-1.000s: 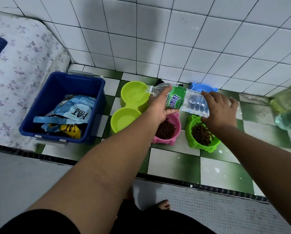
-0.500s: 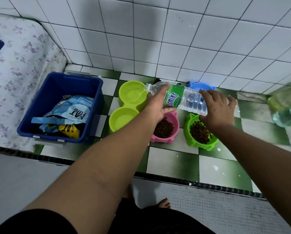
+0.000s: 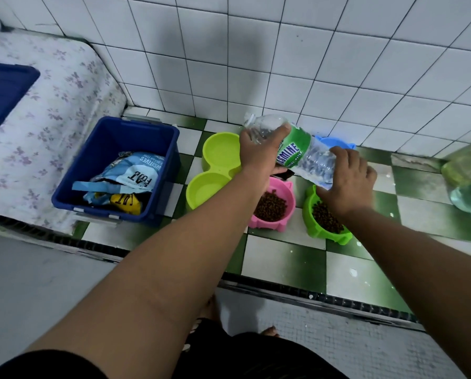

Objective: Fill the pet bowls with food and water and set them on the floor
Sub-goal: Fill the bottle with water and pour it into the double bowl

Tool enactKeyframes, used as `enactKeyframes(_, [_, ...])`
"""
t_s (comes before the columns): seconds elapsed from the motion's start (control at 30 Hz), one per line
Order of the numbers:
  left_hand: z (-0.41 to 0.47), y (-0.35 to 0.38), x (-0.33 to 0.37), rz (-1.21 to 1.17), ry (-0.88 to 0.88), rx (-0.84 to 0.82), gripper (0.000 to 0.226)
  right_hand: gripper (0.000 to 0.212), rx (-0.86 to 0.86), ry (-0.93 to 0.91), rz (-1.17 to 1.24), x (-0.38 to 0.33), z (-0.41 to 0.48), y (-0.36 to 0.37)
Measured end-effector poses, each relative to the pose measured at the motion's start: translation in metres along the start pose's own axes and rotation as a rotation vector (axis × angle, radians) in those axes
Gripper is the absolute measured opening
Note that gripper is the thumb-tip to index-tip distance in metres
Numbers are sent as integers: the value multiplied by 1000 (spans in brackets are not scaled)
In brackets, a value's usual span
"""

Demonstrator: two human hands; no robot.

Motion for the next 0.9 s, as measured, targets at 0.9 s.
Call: enactKeyframes(0.9, [-50, -44, -91, -184, -185, 104, 72, 87, -50, -223, -189, -7, -73, 0])
Point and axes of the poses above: each hand's wrist, its own z-axis towards the middle knuckle, its own y-axis out of the palm, x = y × z, the point moved 6 cm from there along z, towards the middle knuckle, and after that the axes turned 5 degrees about z, right-handed, at the moved point
